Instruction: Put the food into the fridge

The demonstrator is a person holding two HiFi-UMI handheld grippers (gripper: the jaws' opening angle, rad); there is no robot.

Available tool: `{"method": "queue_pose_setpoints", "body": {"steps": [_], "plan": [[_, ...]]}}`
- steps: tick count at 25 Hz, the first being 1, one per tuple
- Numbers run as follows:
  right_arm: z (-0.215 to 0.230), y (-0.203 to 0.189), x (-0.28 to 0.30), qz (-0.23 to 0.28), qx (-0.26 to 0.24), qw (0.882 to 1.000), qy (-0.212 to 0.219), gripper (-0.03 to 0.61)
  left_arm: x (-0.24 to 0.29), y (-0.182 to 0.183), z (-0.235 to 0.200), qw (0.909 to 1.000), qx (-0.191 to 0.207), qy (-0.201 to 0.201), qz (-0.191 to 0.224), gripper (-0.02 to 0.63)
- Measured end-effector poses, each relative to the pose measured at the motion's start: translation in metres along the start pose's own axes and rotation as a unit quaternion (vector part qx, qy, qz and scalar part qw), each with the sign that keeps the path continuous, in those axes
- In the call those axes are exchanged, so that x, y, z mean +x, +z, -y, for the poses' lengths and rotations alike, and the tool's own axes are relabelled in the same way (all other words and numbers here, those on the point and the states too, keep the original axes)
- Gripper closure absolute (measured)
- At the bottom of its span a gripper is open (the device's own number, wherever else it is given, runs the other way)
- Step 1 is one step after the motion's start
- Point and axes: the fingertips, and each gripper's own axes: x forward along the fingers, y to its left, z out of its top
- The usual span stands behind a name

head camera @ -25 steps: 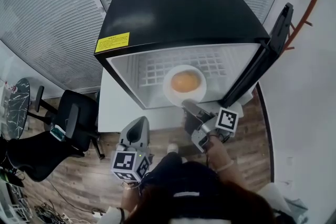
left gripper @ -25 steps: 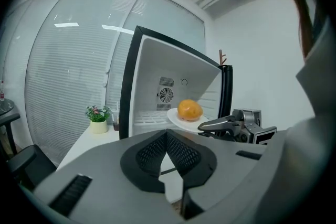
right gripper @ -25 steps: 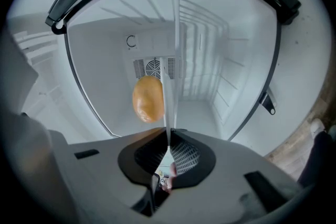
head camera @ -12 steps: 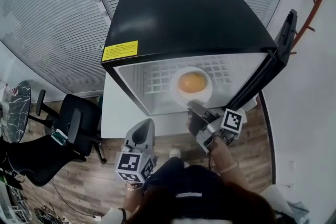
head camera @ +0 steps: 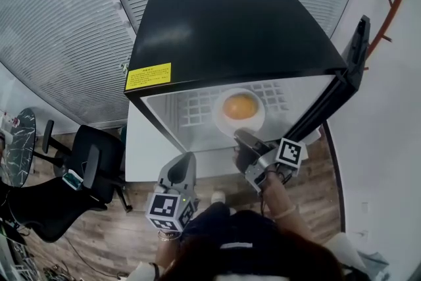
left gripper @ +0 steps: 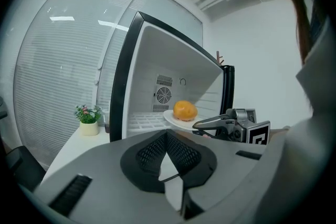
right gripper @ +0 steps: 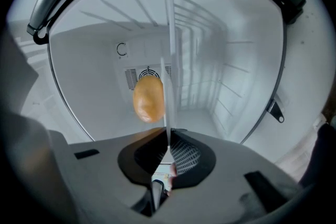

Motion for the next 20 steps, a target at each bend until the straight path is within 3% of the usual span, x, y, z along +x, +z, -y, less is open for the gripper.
{"method": "queue_pose_setpoints", "body": {"steps": [20], "plan": [[-0.006, 0.020, 0.020, 0.011, 0.018, 1.000, 0.009, 0.549, 0.020, 0.000, -0.008, 0.9998, -0.002, -0.018, -0.006, 0.614]]}}
